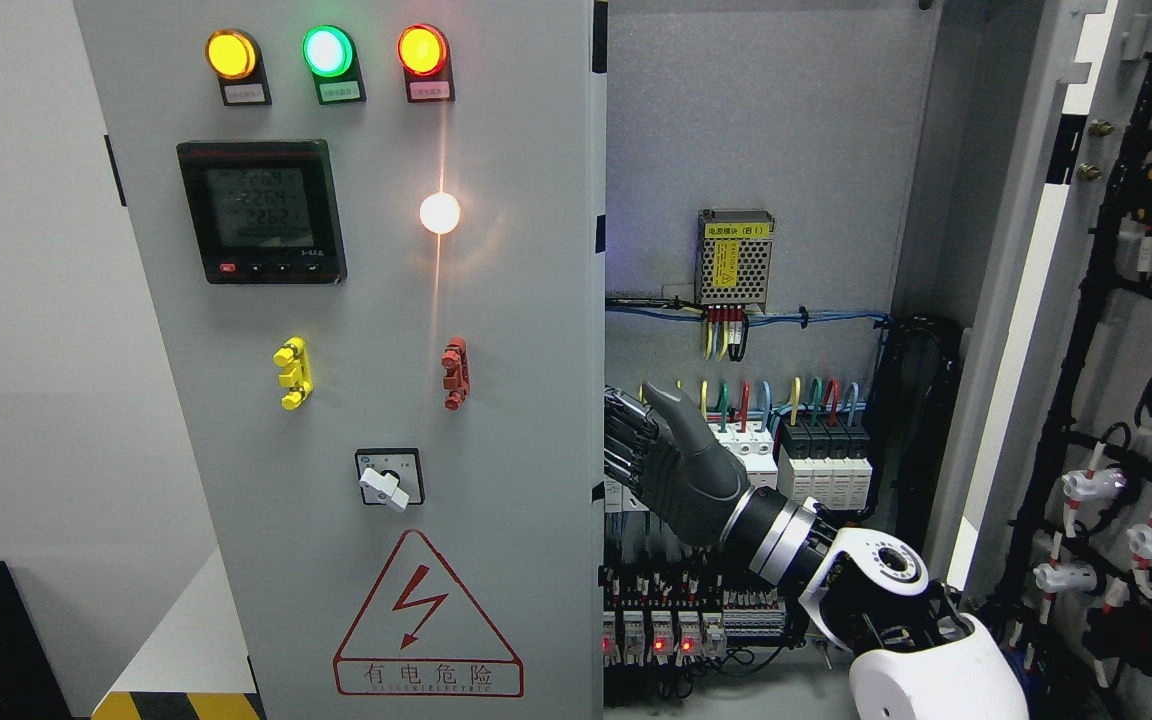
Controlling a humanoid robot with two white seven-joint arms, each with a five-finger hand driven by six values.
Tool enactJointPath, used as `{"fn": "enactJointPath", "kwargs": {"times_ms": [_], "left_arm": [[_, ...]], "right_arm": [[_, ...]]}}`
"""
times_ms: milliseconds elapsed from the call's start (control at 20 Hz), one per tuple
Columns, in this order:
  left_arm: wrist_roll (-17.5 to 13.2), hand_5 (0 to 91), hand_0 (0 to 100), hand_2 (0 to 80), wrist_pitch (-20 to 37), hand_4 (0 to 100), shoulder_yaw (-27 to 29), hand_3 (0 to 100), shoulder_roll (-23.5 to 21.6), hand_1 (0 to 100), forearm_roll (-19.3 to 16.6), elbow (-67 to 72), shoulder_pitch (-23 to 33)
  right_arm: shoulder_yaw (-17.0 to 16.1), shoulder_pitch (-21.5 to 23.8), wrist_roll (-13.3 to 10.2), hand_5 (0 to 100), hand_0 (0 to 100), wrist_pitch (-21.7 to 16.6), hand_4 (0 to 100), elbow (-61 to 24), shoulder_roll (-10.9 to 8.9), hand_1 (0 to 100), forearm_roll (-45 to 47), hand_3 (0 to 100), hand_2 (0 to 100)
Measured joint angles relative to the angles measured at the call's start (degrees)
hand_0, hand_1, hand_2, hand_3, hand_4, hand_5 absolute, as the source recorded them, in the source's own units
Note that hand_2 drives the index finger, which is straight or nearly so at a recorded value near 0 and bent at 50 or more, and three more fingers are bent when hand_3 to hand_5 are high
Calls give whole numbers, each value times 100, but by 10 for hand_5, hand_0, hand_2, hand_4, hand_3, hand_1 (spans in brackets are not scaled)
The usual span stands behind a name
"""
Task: Open door with both hands
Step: 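Swing the lamp door open with the right hand, pushing it outward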
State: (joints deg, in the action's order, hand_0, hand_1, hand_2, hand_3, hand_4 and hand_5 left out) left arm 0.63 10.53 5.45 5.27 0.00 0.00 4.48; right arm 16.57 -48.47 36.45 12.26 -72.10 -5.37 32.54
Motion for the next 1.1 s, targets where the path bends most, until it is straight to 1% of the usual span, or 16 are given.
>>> {"fn": "enactJointPath", "kwargs": {"times_ms": [100,200,250,301,601,902,1102], "left_arm": [[0,0,0,0,0,0,0,0,0,0,0,0,0],[0,0,0,0,0,0,0,0,0,0,0,0,0],[0,0,0,0,3,0,0,0,0,0,0,-1,-1],[0,0,0,0,3,0,0,0,0,0,0,2,0],[-4,0,0,0,5,0,0,0,1,0,0,0,-2],[-4,0,0,0,5,0,0,0,1,0,0,0,-2],[-4,0,0,0,5,0,0,0,1,0,0,0,-2]], "right_arm": [[26,-7,139,0,191,0,0,8,0,0,2,0,0],[397,-11,160,0,191,0,0,14,-1,0,4,0,0],[487,-10,205,0,191,21,0,18,3,0,3,0,0],[408,-20,223,0,191,7,0,17,-3,0,4,0,0],[270,-18,173,0,191,2,0,32,-8,0,5,0,0],[179,21,159,0,191,-3,0,16,-14,0,10,0,0],[153,148,147,0,191,-25,0,-60,-20,0,9,0,0]]}}
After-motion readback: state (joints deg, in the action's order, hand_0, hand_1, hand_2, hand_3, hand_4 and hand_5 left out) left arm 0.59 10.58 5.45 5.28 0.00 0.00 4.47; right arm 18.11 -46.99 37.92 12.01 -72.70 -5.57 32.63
